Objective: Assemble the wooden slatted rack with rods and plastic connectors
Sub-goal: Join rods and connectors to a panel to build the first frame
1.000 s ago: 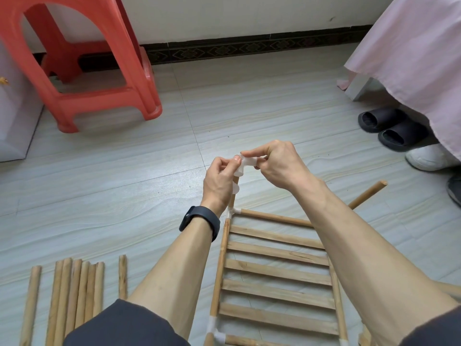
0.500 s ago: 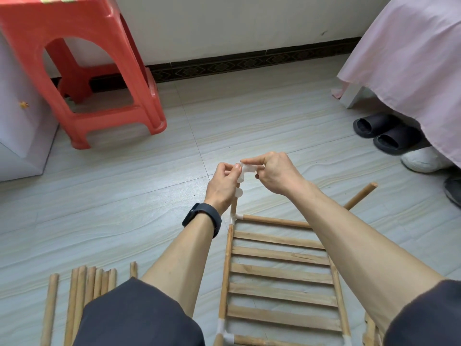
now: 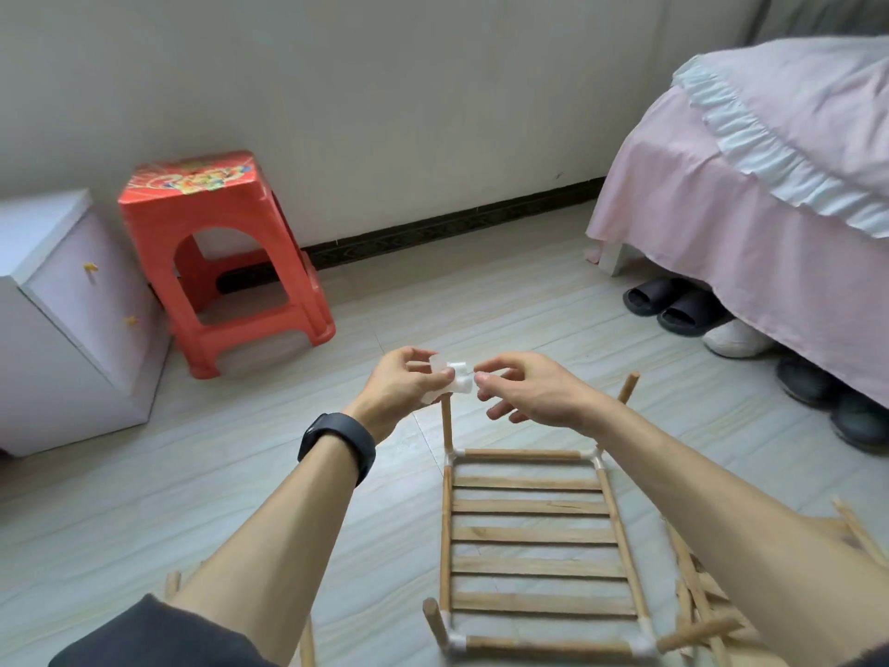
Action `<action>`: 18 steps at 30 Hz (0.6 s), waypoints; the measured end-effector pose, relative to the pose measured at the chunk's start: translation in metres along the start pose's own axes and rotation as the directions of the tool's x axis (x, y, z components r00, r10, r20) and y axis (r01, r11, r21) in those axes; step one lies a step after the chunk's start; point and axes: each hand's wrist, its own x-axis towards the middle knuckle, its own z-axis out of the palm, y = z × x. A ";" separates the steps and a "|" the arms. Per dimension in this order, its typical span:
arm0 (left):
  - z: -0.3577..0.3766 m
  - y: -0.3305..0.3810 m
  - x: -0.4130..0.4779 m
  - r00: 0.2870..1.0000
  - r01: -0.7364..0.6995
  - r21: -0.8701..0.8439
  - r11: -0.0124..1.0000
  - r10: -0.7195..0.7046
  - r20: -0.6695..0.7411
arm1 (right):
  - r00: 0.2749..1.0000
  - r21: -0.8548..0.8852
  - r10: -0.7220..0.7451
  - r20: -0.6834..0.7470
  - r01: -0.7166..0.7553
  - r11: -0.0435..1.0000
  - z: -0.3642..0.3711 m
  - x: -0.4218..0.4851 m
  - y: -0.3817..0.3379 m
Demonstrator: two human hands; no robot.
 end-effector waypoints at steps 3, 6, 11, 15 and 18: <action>0.006 0.015 -0.037 0.995 -0.085 0.040 0.996 0.082 0.062 | 0.999 0.117 -0.046 0.005 0.045 0.992 0.002 -0.035 -0.012; 0.012 0.025 -0.062 0.989 -0.137 0.065 0.988 0.132 0.072 | 0.995 0.145 -0.082 -0.055 0.089 0.985 0.001 -0.056 -0.019; 0.012 0.035 -0.081 0.980 -0.135 -0.046 0.990 0.140 0.143 | 0.977 0.196 -0.108 -0.183 0.144 0.970 0.002 -0.076 -0.027; 0.009 0.032 -0.092 0.966 -0.084 -0.145 0.986 0.116 0.232 | 0.947 0.227 -0.125 -0.297 0.197 0.954 0.008 -0.087 -0.027; 0.008 0.024 -0.099 0.963 -0.093 -0.136 0.986 0.124 0.239 | 0.939 0.226 -0.121 -0.321 0.201 0.953 0.017 -0.095 -0.024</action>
